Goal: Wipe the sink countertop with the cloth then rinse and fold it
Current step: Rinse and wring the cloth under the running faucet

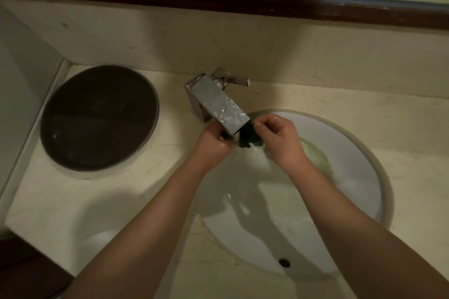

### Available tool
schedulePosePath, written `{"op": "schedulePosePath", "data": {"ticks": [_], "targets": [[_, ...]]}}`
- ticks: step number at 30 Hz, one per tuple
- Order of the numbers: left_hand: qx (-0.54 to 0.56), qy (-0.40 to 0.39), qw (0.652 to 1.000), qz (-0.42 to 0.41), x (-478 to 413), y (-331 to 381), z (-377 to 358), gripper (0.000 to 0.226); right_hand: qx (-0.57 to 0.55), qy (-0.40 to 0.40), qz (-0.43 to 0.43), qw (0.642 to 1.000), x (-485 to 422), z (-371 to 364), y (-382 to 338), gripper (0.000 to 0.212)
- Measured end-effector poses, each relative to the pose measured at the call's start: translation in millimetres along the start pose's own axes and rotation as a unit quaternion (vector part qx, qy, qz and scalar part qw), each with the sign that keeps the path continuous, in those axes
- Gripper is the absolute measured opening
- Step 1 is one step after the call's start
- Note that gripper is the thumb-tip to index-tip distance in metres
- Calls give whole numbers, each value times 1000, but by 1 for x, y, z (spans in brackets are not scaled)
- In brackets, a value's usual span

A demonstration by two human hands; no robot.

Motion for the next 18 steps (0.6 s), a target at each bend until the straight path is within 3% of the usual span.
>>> {"op": "schedulePosePath", "data": {"ticks": [3,5,7,10,12,14,16,18], "targets": [[-17,-21,1000,11,-1,-10,-8,18,-25,10,-8,1000,-3,1,-10,12],[-12,23,999,24,-2,-16,-8,16,-151,35,-66,986,-2,1,-7,7],[-7,38,997,62,-3,-21,-12,22,-293,35,-123,947,1,-4,-3,7],[27,36,992,119,-1,-20,-16,23,-415,44,-169,893,3,-11,2,9],[119,75,980,141,2,-18,-13,19,-408,74,-184,891,2,-8,6,15],[180,131,971,88,3,-14,-1,18,-303,105,-165,933,0,2,7,15],[165,134,977,24,-1,-9,6,18,-222,114,-140,958,0,9,10,17],[82,87,993,-20,-5,-5,5,18,-213,101,-149,960,3,7,16,17]]}}
Point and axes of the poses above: each hand's wrist, its own x-axis away from the middle knuckle, its own z-axis out of the back of the hand, y = z × x, the point moved 5 cm from there along -x, towards the middle knuckle, and after that the axes turned 5 degrees about z, right-handed, at the moved point
